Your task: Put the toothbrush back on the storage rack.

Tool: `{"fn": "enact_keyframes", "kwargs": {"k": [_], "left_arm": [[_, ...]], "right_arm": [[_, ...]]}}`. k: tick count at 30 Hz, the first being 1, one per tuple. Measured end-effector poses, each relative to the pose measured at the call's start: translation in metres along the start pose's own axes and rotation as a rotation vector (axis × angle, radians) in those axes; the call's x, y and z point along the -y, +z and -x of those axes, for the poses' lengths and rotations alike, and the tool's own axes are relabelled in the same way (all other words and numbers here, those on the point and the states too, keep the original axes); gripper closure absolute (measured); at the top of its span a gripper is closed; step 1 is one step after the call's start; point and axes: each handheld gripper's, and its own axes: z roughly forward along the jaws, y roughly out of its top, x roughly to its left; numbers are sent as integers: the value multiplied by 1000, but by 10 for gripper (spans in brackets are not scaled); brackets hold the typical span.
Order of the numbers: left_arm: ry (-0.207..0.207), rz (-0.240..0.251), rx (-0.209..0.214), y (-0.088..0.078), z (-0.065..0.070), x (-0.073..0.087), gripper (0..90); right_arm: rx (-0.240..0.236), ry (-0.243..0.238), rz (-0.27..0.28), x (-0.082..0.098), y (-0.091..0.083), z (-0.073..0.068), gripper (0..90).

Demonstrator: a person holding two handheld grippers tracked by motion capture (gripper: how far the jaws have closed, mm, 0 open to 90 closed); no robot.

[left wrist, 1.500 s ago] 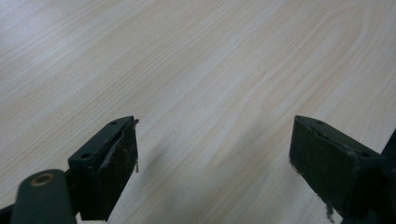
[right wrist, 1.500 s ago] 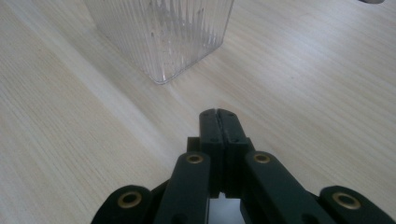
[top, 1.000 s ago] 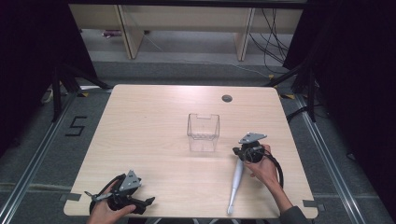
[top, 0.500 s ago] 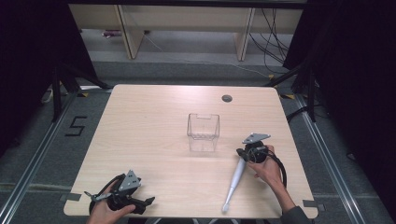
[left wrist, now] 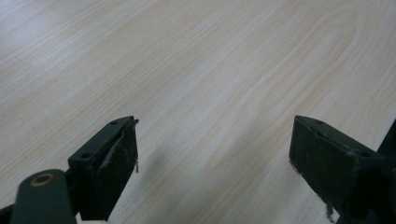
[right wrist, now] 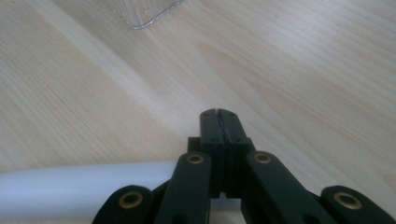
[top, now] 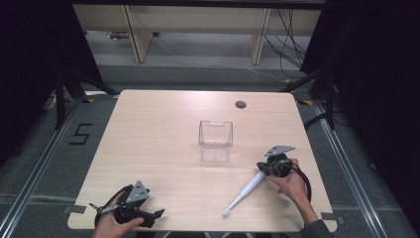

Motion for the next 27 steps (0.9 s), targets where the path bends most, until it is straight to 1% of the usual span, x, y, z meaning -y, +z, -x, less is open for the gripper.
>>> {"fn": "enact_keyframes", "kwargs": {"k": [1, 3, 4, 5, 6, 8, 9, 10, 11, 13, 14, 15, 16, 17, 18, 19, 20, 21, 22, 24, 25, 26, 27], "left_arm": [[4, -2, -2, 0, 0, 0, 148], [3, -2, -1, 0, 0, 0, 148], [4, -3, 0, 0, 0, 0, 148], [3, -2, -1, 0, 0, 0, 148], [3, -2, -1, 0, 0, 0, 148], [2, -1, 0, 0, 0, 0, 148], [1, 0, 1, 0, 0, 0, 148], [3, -2, 0, 0, 0, 0, 148], [3, -2, 0, 0, 0, 0, 148], [2, -1, 0, 0, 0, 0, 148], [2, -1, 0, 0, 0, 0, 148], [3, -1, 0, 0, 0, 0, 148], [2, -1, 0, 0, 0, 0, 148], [3, -1, 0, 0, 0, 0, 148], [3, -1, 0, 0, 0, 0, 148], [2, -1, 0, 0, 0, 0, 148], [2, 0, 0, 0, 0, 0, 148], [2, -1, 0, 0, 0, 0, 148], [2, -1, 0, 0, 0, 0, 148], [0, 1, 0, 0, 0, 0, 148], [1, -1, 1, 0, 0, 0, 147], [2, -1, -1, 0, 0, 0, 148], [2, -2, -1, 0, 0, 0, 148]], "right_arm": [[-12, 26, -15, 0, -2, -2, 900], [-9, 27, -22, 1, -3, -1, 900], [-12, 41, -23, 2, -5, -1, 900], [-15, 51, -43, 2, -8, -1, 900], [-16, 61, -30, 3, -7, -2, 900], [-13, 32, -40, 5, -8, 1, 900], [-18, 60, -51, 5, -9, -1, 900], [-19, 72, -44, 6, -9, -1, 900], [-13, 47, -53, 7, -10, 0, 900], [-20, 46, -53, 7, -11, 0, 900], [-3, 23, -26, 9, -9, 2, 900], [4, 18, -26, 10, -10, 2, 900], [5, 35, -29, 11, -11, 2, 900], [-1, 37, -34, 12, -11, 1, 900], [0, 26, -27, 13, -11, 3, 900], [0, 38, -32, 14, -13, 2, 900], [-8, 36, -32, 14, -13, 2, 900], [5, 42, -34, 15, -15, 1, 900], [-5, 45, -39, 15, -16, 1, 900], [-7, 45, -47, 16, -18, 0, 900], [-16, 65, -54, 16, -19, -1, 900], [-2, 35, -32, 18, -18, 0, 900], [-2, 24, -32, 18, -18, 0, 900]]}}
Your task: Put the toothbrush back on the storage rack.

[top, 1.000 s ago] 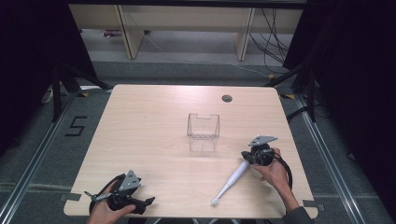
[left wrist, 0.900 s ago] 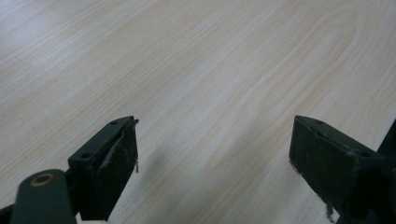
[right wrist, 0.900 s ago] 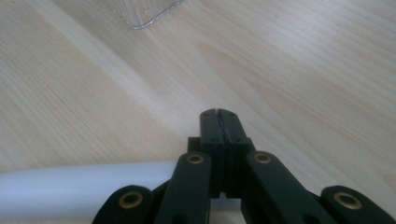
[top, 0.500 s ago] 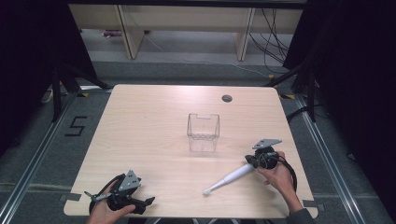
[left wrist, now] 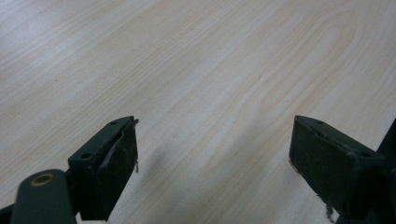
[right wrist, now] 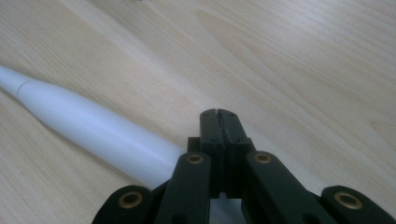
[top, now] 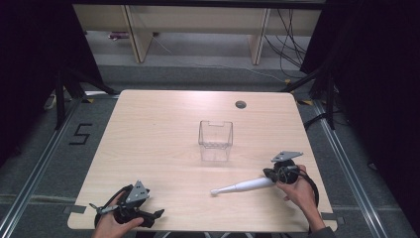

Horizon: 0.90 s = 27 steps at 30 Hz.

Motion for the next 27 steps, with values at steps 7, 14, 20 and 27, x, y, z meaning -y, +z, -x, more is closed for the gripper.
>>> {"fn": "enact_keyframes", "kwargs": {"k": [7, 14, 20, 27], "left_arm": [[0, 0, 0, 0, 0, 0, 148], [0, -1, -1, 0, 0, 0, 148], [1, 1, -1, 0, 0, 0, 148], [1, 0, -2, 0, 0, 0, 148]], "right_arm": [[-7, 0, -5, 3, -3, -3, 900], [0, 18, -10, 6, -8, -5, 898], [11, -3, -25, 9, -11, -5, 896], [0, 17, -17, 13, -12, -7, 893]]}}
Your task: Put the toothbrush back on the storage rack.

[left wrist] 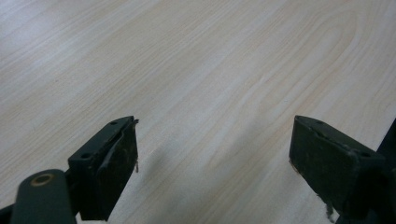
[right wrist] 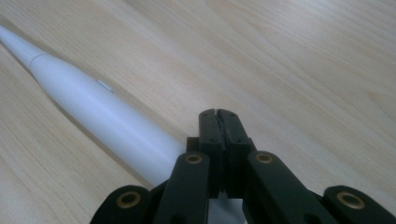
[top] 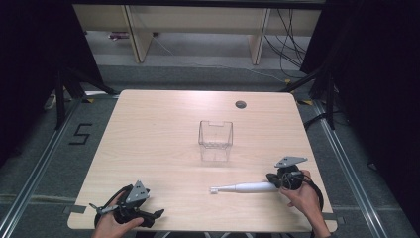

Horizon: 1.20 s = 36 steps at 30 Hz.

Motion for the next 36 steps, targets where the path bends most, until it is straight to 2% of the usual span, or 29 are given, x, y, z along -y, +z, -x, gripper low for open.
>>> {"fn": "enact_keyframes", "kwargs": {"k": [1, 3, 4, 5, 6, 7, 8, 9, 10, 11, 12, 13, 14, 17, 18, 20, 22, 23, 24, 25, 26, 27, 28, 30, 31, 34, 36], "left_arm": [[0, 1, 0, 0, 0, 0, 148], [-2, 2, 1, 0, 1, 0, 148], [0, 0, 0, 0, 0, 0, 148], [-2, 2, 1, 0, 0, 0, 148], [-2, 1, 1, 0, 0, 0, 148], [-2, 2, 1, 0, 0, 0, 148], [-1, 1, 0, 0, 0, 0, 148], [0, 1, -1, 0, 0, 0, 148], [0, 1, -1, 0, 0, 0, 148], [-1, 2, 1, 0, 0, 0, 148], [-2, 3, 1, 0, 0, 0, 148], [-2, 3, 1, 0, 0, 0, 148], [-2, 3, 1, 0, 1, 0, 148], [-2, 2, 0, 0, 0, 0, 148], [0, -2, -1, 0, 0, 0, 148], [3, -4, 0, 0, 0, 0, 148], [1, -1, -1, 0, 0, 0, 148], [-1, -1, -2, 0, 0, 0, 148], [-4, -2, -2, 0, 0, 0, 148], [-3, -3, -1, 0, 0, 0, 148], [0, -4, -1, 0, 0, 0, 148], [3, -4, -1, 0, 0, 0, 148], [1, -4, -1, 0, 0, 0, 148], [1, -5, 0, 0, 0, 0, 148], [1, -5, 0, 0, 0, 0, 148], [1, -6, 0, 0, 1, 0, 148], [-2, -11, 0, 0, 1, 0, 148]], "right_arm": [[1, -7, -1, 0, 0, 0, 893], [1, 10, 1, 1, -2, -1, 892], [13, -12, -10, 2, -4, 0, 891], [-3, 1, -15, 2, -4, -2, 890], [7, 9, 2, 3, -4, -3, 889], [6, -7, 6, 4, -4, -2, 888], [1, 18, -7, 4, -5, -4, 888], [6, 1, 0, 5, -5, -3, 887], [-2, -12, -17, 6, -6, -3, 887], [9, -6, -13, 6, -7, -4, 885], [-1, -12, -14, 7, -7, -4, 884], [16, -13, 5, 8, -7, -4, 884], [-3, 21, -11, 8, -8, -6, 883], [13, -16, 9, 10, -8, -4, 883], [12, 8, -4, 10, -11, -6, 883], [-2, 4, -18, 10, -12, -6, 882], [2, 14, -5, 11, -13, -10, 880], [11, 1, -3, 12, -13, -9, 879], [13, -32, -7, 12, -14, -8, 877], [9, -22, -11, 12, -15, -9, 871], [-1, 13, -20, 12, -16, -11, 866], [6, 15, 0, 13, -15, -10, 865], [5, 23, -26, 13, -17, -11, 864], [6, 26, -9, 14, -18, -11, 848], [9, 11, -21, 14, -20, -10, 841], [10, 3, 9, 14, -20, -10, 821], [0, -36, 21, 12, -24, -11, 785]]}}
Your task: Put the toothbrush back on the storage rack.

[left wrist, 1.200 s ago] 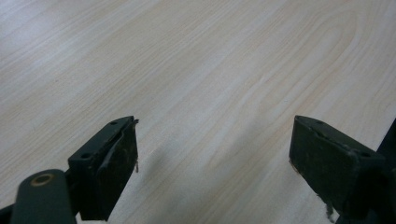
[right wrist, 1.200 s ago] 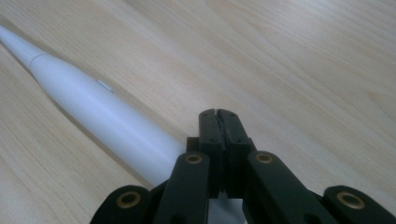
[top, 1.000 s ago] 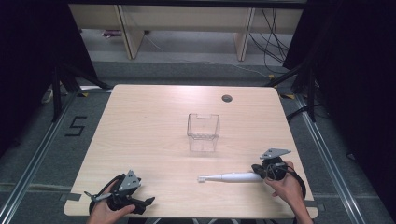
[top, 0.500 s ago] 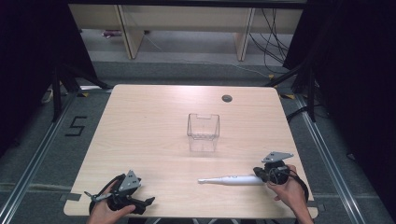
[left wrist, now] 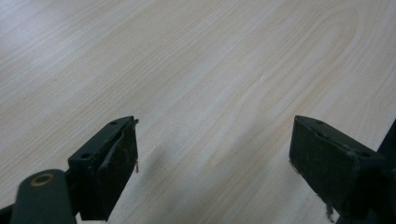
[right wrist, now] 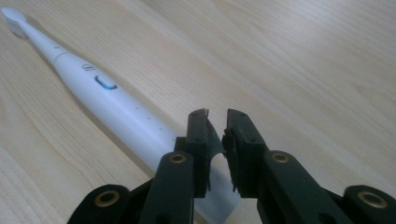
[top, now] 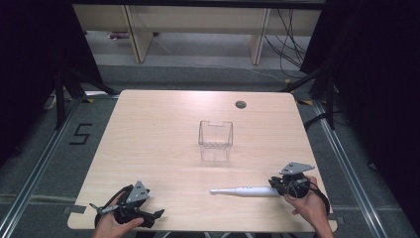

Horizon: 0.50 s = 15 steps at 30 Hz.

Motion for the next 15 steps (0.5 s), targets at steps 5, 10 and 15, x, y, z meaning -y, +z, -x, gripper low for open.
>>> {"fn": "enact_keyframes", "kwargs": {"k": [5, 10, 15], "left_arm": [[3, -3, 4, 0, 0, 0, 148], [18, -9, -1, 0, -2, 0, 148], [23, -12, 0, 1, -2, 0, 148]], "right_arm": [[1, -30, 16, -5, -2, -6, 724], [-15, -99, 31, -14, -3, -12, 628], [-34, -191, 5, -23, 0, -20, 577]]}}
